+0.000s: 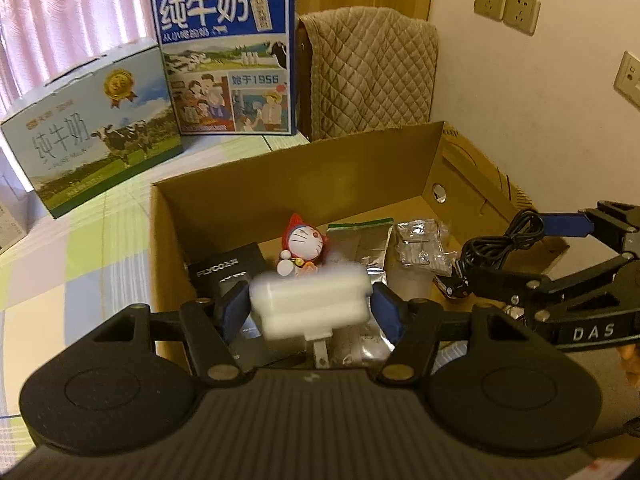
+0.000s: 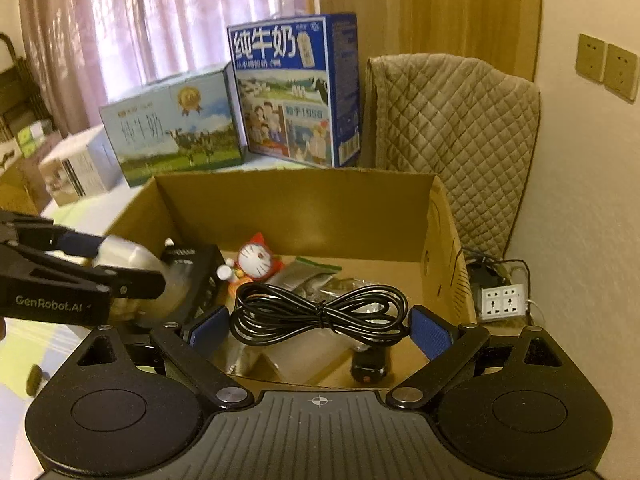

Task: Organize objects
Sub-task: 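Release the plug adapter with the left tool while the right tool releases the cable into the box, then pull both tools back from the box toward the hair tie and cotton swabs, then grasp the brown hair tie with the left tool while the right tool grasps the cotton swab bag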

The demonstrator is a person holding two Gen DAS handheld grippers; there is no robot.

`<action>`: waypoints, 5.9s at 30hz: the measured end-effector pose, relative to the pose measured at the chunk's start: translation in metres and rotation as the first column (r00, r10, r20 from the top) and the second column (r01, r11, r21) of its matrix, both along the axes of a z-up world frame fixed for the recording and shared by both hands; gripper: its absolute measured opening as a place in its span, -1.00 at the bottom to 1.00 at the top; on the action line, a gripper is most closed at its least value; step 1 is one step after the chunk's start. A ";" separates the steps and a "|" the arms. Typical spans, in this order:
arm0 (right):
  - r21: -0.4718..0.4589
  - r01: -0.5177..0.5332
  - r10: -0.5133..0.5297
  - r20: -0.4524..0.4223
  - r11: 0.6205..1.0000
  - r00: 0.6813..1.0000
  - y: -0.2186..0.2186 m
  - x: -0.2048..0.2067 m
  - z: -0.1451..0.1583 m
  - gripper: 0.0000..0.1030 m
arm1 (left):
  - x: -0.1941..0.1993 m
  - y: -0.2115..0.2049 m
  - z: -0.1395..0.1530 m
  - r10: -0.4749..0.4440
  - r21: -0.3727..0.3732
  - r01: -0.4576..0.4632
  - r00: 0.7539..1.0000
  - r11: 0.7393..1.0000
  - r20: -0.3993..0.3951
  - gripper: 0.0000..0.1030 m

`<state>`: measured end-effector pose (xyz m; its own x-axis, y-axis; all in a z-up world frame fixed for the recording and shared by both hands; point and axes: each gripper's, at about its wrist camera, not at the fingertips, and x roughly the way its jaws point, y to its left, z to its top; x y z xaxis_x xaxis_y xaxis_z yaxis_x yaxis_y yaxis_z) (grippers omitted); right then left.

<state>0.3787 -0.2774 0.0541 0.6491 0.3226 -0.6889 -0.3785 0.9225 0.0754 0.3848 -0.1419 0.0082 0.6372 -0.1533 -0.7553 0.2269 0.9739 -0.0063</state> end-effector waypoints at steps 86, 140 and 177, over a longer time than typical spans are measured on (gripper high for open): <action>0.041 -0.039 0.037 0.049 0.998 0.998 0.049 -0.087 0.029 0.81 | -0.109 0.073 0.026 0.144 -0.039 -0.144 0.990 0.989 -0.003 0.87; -0.040 -0.431 0.418 -0.183 0.901 0.890 0.278 -0.135 -0.120 0.69 | -0.195 0.264 -0.087 0.398 0.058 -0.398 0.876 0.916 -0.274 0.85; -0.006 -0.170 0.165 -0.217 0.985 0.962 0.167 -0.100 -0.106 0.61 | -0.133 0.206 -0.116 0.178 0.062 -0.168 0.953 0.984 -0.244 -0.44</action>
